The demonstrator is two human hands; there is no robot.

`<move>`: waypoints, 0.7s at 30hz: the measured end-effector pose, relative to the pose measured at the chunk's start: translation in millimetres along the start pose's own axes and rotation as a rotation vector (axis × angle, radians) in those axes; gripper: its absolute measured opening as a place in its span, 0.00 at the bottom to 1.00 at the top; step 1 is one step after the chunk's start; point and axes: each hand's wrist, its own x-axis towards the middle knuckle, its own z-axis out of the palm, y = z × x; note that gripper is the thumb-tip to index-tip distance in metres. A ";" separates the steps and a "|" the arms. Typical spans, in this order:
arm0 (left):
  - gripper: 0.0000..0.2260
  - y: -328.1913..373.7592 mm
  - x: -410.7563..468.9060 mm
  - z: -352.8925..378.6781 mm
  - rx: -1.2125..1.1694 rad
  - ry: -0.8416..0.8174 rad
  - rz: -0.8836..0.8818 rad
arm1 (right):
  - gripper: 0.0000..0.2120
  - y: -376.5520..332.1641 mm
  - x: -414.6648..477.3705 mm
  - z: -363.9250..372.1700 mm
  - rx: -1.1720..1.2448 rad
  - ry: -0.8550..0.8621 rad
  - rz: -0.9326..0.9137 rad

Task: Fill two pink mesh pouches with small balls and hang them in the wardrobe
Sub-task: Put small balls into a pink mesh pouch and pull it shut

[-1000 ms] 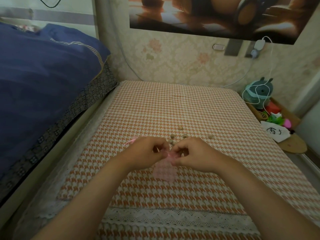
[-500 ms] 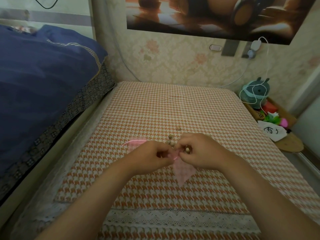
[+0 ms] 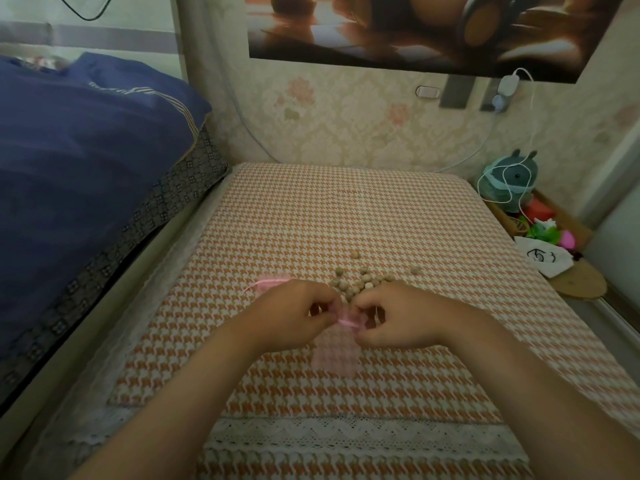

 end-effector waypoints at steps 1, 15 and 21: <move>0.06 4.7 3.0 0.5 0.006 -0.031 0.011 | 0.04 5.3 -4.1 -1.9 -0.055 0.019 0.027; 0.18 22.5 12.5 0.3 0.367 0.167 -0.306 | 0.08 -3.4 0.2 5.4 -0.578 0.402 -0.303; 0.08 25.4 14.6 2.9 0.123 0.097 -0.348 | 0.19 0.1 -4.1 11.9 -0.341 0.286 -0.110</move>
